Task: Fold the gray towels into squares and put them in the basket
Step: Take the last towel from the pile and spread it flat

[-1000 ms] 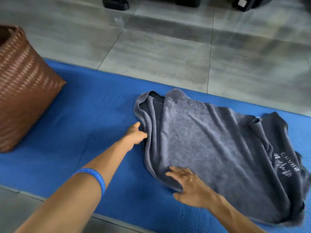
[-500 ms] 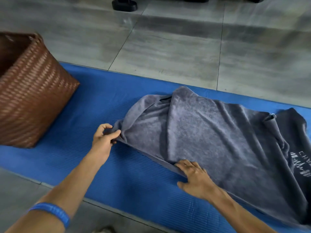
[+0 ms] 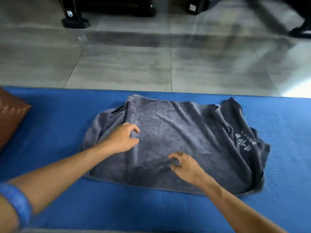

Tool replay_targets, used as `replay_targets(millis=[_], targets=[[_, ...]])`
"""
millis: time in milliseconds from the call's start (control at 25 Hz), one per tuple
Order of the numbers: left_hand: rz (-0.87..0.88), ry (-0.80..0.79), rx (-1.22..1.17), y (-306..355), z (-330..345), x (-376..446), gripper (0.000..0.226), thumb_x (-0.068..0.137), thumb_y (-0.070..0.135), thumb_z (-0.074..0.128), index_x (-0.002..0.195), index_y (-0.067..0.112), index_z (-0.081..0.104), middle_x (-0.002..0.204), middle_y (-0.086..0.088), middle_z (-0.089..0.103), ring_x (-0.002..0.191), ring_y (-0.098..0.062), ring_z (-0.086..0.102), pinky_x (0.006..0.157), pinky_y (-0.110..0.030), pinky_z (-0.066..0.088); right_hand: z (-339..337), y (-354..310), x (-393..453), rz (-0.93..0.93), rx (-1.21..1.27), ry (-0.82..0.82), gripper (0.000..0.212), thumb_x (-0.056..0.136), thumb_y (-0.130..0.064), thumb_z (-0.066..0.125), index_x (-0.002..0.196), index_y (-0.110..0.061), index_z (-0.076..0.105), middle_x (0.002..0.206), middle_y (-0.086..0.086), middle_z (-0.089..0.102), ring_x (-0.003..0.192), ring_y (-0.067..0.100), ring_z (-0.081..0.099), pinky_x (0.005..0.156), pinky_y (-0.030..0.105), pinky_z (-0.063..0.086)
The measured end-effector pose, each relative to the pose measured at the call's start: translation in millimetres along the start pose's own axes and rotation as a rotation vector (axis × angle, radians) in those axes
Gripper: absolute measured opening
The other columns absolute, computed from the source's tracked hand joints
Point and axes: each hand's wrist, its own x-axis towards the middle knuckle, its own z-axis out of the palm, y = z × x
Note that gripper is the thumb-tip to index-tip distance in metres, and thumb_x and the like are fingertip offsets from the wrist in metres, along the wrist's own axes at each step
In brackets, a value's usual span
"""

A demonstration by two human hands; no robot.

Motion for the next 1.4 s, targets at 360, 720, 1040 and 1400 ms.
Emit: replay_targets(millis=[360, 720, 1040, 1400], targets=[[0.392, -0.348, 0.303, 150.6, 88.9, 5.7, 0.041, 0.085, 0.031, 0.061, 0.126, 0.03, 0.054, 0.127, 0.005, 0.053, 0.115, -0.016, 0.053, 0.097, -0.03, 0.042, -86.4, 132.0, -55.2, 0.434, 0.209, 0.634, 0.037, 0.085, -0.014, 0.06, 0.122, -0.017, 0.059, 0.124, 0.007, 0.059, 0.109, 0.03, 0.058, 0.091, 0.036, 0.045], [0.324, -0.376, 0.331, 168.2, 229.2, 7.7, 0.053, 0.086, 0.023, 0.056, 0.137, 0.033, 0.044, 0.142, 0.0, 0.036, 0.128, -0.027, 0.038, 0.108, -0.037, 0.036, -89.3, 216.7, -77.8, 0.635, 0.056, 0.476, 0.03, 0.092, -0.035, 0.048, 0.119, -0.036, 0.062, 0.127, 0.007, 0.051, 0.116, 0.039, 0.051, 0.098, 0.045, 0.039], [0.354, -0.346, 0.323, 146.1, 206.5, 13.9, 0.045, 0.088, 0.021, 0.057, 0.131, 0.031, 0.047, 0.142, 0.008, 0.032, 0.127, -0.018, 0.036, 0.098, -0.031, 0.042, -98.0, 233.2, -96.5, 0.755, 0.0, 0.638, 0.049, 0.092, -0.029, 0.052, 0.133, -0.002, 0.045, 0.155, 0.009, 0.03, 0.128, 0.041, 0.041, 0.101, 0.049, 0.039], [0.382, -0.248, 0.55, 155.5, 217.0, -4.5, 0.038, 0.083, 0.01, 0.055, 0.117, 0.024, 0.045, 0.113, 0.006, 0.04, 0.107, -0.017, 0.043, 0.074, -0.027, 0.039, -73.0, 257.9, -163.5, 1.197, 0.081, 0.694, 0.056, 0.085, -0.027, 0.053, 0.136, -0.008, 0.041, 0.159, 0.016, 0.02, 0.14, 0.04, 0.025, 0.111, 0.055, 0.025]])
